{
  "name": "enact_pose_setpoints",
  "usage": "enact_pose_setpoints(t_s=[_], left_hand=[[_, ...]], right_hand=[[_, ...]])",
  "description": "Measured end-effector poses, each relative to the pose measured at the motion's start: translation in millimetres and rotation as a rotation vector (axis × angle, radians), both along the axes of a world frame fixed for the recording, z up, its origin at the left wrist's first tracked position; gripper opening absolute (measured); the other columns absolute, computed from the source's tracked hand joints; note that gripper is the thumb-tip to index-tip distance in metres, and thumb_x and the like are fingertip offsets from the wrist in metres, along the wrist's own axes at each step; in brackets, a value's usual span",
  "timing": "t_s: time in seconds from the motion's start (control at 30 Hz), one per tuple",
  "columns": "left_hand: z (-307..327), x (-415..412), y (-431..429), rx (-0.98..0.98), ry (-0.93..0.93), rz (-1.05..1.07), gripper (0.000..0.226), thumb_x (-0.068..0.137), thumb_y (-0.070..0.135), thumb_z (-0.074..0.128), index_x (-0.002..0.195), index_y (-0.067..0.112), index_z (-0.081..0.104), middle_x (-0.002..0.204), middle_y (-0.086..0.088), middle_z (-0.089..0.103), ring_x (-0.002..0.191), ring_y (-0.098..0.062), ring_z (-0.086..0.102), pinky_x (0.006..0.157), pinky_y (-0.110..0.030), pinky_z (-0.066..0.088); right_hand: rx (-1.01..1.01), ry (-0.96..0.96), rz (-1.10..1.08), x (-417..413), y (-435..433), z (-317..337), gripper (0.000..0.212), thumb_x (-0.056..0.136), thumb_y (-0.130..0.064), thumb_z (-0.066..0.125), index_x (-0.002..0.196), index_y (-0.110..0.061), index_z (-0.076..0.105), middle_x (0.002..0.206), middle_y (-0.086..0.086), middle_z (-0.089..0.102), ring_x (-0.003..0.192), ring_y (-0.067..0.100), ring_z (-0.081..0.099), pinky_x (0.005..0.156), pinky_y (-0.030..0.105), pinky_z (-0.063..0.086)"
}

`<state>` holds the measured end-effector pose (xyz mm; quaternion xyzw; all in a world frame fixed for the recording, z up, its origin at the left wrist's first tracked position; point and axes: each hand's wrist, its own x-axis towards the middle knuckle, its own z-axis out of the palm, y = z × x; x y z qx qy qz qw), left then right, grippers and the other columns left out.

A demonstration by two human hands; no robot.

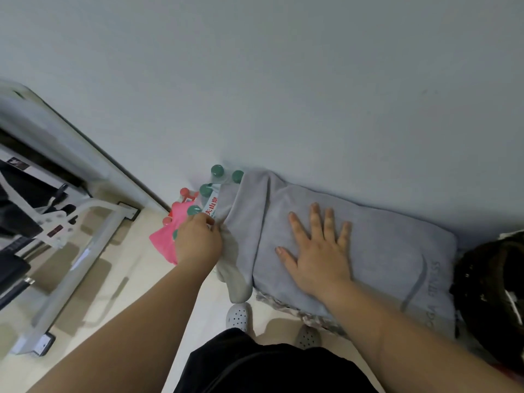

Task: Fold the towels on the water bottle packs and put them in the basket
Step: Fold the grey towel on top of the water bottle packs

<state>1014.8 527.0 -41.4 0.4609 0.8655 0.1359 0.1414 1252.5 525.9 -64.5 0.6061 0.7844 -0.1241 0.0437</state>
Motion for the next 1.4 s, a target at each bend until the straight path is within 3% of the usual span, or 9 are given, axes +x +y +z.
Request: enact_pose_setpoints(t_s=[0.2,0.3,0.67,0.8,0.9,1.0,1.13,1.27,1.4], left_hand=[[2,-29,14,0.007,-0.066,-0.010,0.011,0.087,0.037,0.047,0.080,0.042,0.052,0.090,0.000,0.061,0.078,-0.025,0.060,0.049,-0.032,0.047],[12,-49,28,0.054,-0.200,-0.010,0.006,0.091,0.031,0.050,0.090,0.036,0.054,0.092,0.000,0.064,0.085,-0.028,0.063,0.072,-0.042,0.055],[-4,-133,68,-0.057,-0.502,-0.143,0.010,0.084,0.032,0.068,0.093,0.029,0.068,0.100,-0.001,0.065,0.087,-0.021,0.065,0.081,-0.039,0.056],[-4,-141,70,-0.107,-0.811,-0.158,0.025,0.086,0.029,0.073,0.068,0.017,0.060,0.082,-0.002,0.054,0.072,-0.022,0.055,0.065,-0.036,0.049],[-1,-143,71,-0.082,-0.869,-0.256,0.009,0.088,0.022,0.071,0.086,0.013,0.068,0.082,-0.001,0.064,0.074,-0.021,0.063,0.069,-0.038,0.054],[2,-147,72,-0.074,-0.938,-0.360,0.019,0.091,0.024,0.067,0.110,0.027,0.065,0.094,0.005,0.072,0.089,-0.015,0.069,0.072,-0.028,0.054],[8,-146,70,0.022,-0.714,-0.691,0.035,0.093,0.026,0.058,0.127,0.033,0.057,0.090,0.005,0.071,0.081,-0.013,0.067,0.076,-0.032,0.054],[18,-140,63,0.178,-0.555,-0.944,0.033,0.089,0.016,0.058,0.122,0.014,0.061,0.066,0.010,0.054,0.061,-0.003,0.056,0.057,-0.015,0.039],[23,-143,57,0.198,-0.493,-0.990,0.026,0.088,0.007,0.065,0.113,0.012,0.064,0.066,0.015,0.041,0.073,0.014,0.052,0.058,-0.008,0.034]], right_hand=[[-0.012,-0.002,-0.006,0,1,1,0.081,0.087,-0.080,0.005,0.155,-0.040,-0.014,0.164,0.009,-0.023,0.150,0.037,-0.020,0.114,0.067,-0.009],[-0.004,0.004,-0.014,0,0,1,0.079,0.088,-0.080,0.006,0.154,-0.041,-0.014,0.164,0.006,-0.023,0.150,0.035,-0.020,0.116,0.065,-0.010],[-0.045,-0.106,-0.055,-6,1,3,0.080,0.083,-0.082,-0.008,0.154,-0.046,-0.013,0.164,-0.001,-0.022,0.152,0.027,-0.018,0.121,0.056,-0.004],[-0.064,-0.102,-0.140,-18,5,12,0.079,0.087,-0.077,-0.001,0.156,-0.041,0.012,0.167,-0.001,-0.004,0.153,0.025,-0.005,0.122,0.053,-0.002],[0.131,0.030,-0.257,-56,21,29,0.073,0.089,-0.069,0.025,0.140,-0.024,0.051,0.153,0.013,0.040,0.140,0.036,0.035,0.115,0.053,0.027],[0.269,0.211,-0.188,-120,49,47,0.062,0.092,-0.061,0.035,0.132,-0.020,0.059,0.129,0.009,0.058,0.119,0.033,0.052,0.102,0.047,0.042],[0.104,0.333,-0.124,-201,83,71,0.057,0.094,-0.061,0.028,0.139,-0.036,0.051,0.106,0.000,0.056,0.108,0.025,0.051,0.100,0.041,0.041],[-0.201,0.283,-0.192,-228,102,77,0.038,0.102,-0.051,0.029,0.083,-0.036,0.059,0.098,0.010,0.053,0.106,0.034,0.052,0.098,0.046,0.041],[-0.261,0.118,-0.231,-229,100,74,0.049,0.105,-0.043,0.030,0.103,-0.016,0.071,0.115,0.016,0.055,0.110,0.035,0.050,0.101,0.044,0.039]])
